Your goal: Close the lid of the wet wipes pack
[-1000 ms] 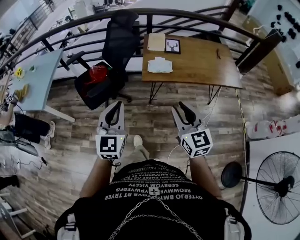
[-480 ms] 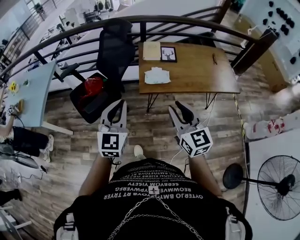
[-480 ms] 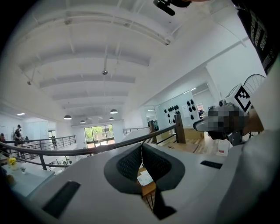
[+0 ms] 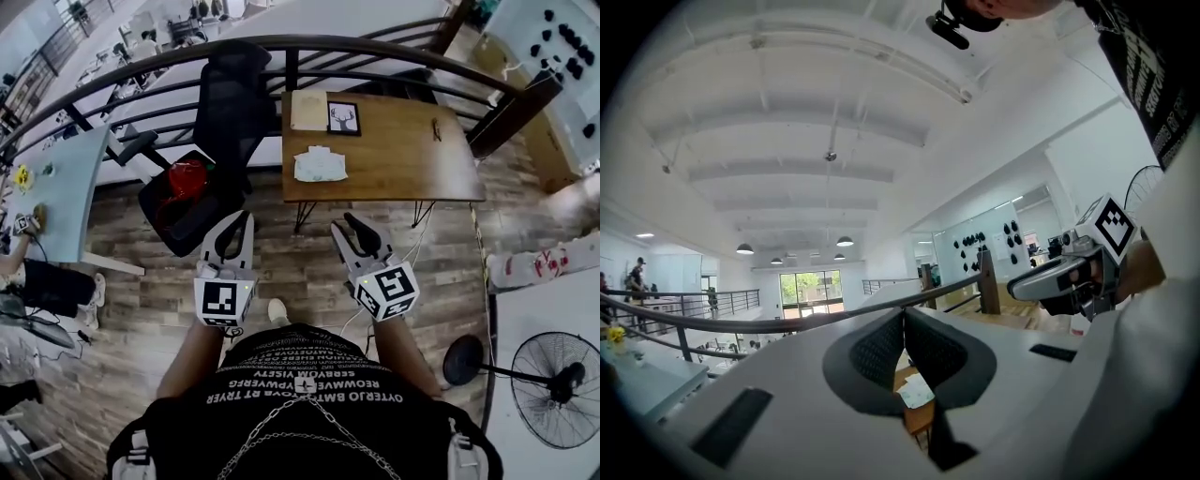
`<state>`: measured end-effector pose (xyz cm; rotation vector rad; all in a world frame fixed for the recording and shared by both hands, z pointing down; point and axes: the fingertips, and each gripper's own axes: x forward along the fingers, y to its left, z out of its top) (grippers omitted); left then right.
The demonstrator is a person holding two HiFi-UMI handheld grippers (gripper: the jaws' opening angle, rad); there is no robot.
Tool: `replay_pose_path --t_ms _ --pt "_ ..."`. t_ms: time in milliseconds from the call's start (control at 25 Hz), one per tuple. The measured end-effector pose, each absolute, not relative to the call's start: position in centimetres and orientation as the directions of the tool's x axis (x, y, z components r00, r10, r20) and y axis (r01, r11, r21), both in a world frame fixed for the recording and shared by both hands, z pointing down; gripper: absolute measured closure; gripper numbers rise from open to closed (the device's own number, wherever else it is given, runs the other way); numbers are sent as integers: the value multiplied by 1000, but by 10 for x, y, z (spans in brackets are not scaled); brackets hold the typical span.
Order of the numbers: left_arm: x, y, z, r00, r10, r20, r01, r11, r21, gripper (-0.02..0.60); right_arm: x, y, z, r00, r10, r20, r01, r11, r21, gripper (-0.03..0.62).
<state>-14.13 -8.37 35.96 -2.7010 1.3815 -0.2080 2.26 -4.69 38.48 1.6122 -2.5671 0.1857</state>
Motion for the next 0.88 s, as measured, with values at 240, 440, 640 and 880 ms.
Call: replay_pose_path --t_ms 240,440,640,880 --pt "-134 -104 362 608 -788 100 -773 -616 -150 554 28 -65 385 -404 -901 156 -915 400 -62 482" --pt "-130 -121 362 636 -765 101 -750 -644 -149 554 25 -77 386 -386 -908 161 -922 382 -57 482" --pt "-129 -140 360 664 -743 88 -729 -669 -145 554 26 -91 384 -351 -923 156 -936 347 -52 482" --pt "-124 -152 368 703 -705 97 -692 -709 -135 554 19 -100 384 -316 -934 168 -948 315 -31 482"
